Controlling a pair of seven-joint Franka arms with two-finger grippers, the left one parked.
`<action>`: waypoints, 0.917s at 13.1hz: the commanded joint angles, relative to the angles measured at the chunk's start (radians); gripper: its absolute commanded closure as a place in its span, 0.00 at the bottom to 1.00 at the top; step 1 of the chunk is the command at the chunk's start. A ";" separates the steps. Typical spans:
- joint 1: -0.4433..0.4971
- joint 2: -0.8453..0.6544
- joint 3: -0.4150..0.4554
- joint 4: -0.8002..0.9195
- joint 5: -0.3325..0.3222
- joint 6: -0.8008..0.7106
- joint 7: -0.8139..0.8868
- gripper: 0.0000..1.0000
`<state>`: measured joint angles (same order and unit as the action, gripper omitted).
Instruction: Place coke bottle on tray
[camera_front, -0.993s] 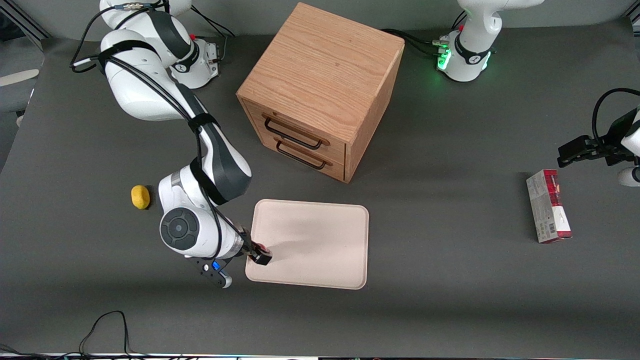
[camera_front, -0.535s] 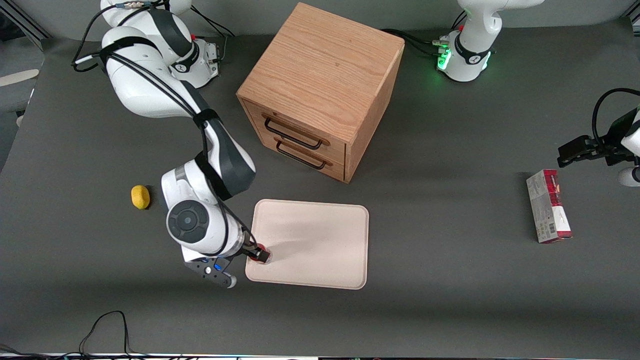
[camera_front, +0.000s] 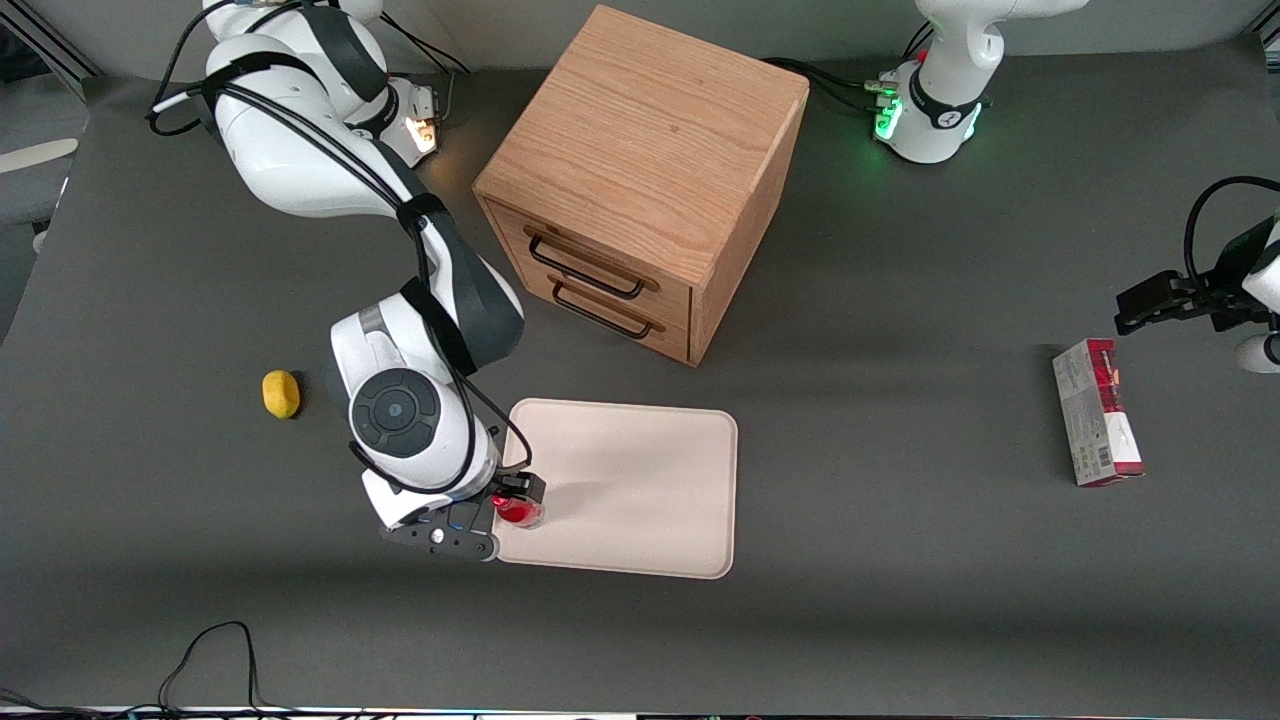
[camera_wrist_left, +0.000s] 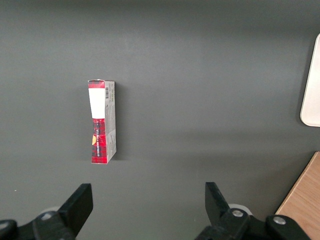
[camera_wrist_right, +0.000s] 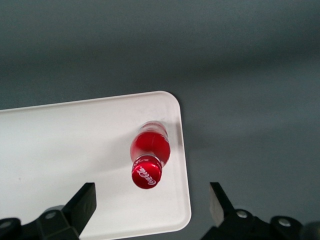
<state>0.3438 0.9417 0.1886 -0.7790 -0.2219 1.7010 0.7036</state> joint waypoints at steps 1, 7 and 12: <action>0.001 -0.014 0.002 0.004 -0.021 -0.035 -0.021 0.00; -0.074 -0.291 0.022 -0.098 0.157 -0.365 -0.303 0.00; -0.227 -0.746 0.017 -0.657 0.211 -0.265 -0.548 0.00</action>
<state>0.1880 0.4556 0.2054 -1.0886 -0.0434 1.3501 0.2636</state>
